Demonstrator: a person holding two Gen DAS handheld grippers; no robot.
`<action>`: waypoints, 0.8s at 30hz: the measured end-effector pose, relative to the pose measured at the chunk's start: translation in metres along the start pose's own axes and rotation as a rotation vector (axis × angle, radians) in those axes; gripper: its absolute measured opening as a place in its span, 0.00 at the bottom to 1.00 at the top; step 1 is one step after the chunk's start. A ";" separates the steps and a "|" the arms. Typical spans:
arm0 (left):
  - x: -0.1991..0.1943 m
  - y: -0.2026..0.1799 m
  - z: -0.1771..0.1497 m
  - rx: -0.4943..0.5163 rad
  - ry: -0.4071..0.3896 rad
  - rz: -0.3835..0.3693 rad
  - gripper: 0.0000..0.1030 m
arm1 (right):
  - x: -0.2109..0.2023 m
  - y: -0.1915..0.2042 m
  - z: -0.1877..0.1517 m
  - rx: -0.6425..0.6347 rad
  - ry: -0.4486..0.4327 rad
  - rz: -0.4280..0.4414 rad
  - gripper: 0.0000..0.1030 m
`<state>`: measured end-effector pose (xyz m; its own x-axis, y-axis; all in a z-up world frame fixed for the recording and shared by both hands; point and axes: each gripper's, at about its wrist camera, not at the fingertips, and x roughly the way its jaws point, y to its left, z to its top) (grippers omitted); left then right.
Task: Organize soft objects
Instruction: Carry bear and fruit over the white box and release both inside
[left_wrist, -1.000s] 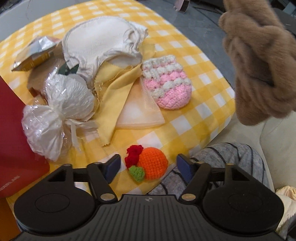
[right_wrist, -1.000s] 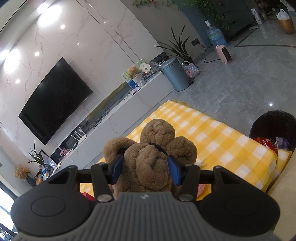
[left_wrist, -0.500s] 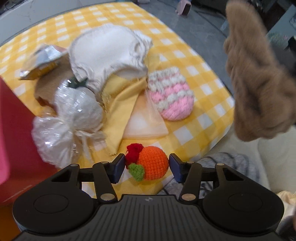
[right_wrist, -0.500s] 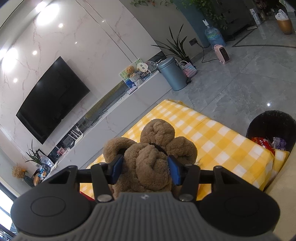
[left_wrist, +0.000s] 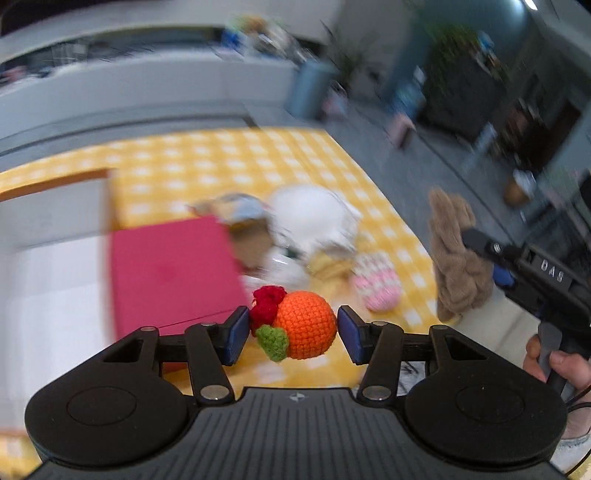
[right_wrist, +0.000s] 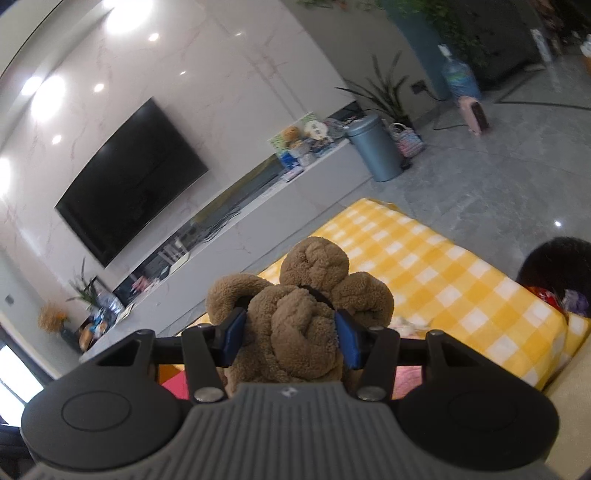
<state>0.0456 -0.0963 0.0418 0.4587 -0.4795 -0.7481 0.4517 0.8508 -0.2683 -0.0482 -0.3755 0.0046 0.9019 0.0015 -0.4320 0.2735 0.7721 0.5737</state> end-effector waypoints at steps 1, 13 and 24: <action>-0.013 0.009 -0.005 -0.013 -0.029 0.017 0.58 | 0.000 0.006 0.000 -0.007 0.004 0.012 0.51; -0.088 0.109 -0.051 -0.198 -0.299 0.314 0.58 | 0.002 0.128 -0.029 -0.224 0.056 0.191 0.51; -0.086 0.162 -0.085 -0.144 -0.310 0.383 0.58 | 0.089 0.238 -0.118 -0.303 0.276 0.415 0.51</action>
<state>0.0142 0.1006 0.0110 0.7861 -0.1502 -0.5995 0.1068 0.9884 -0.1076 0.0574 -0.1164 0.0210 0.7817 0.4769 -0.4019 -0.2291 0.8189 0.5263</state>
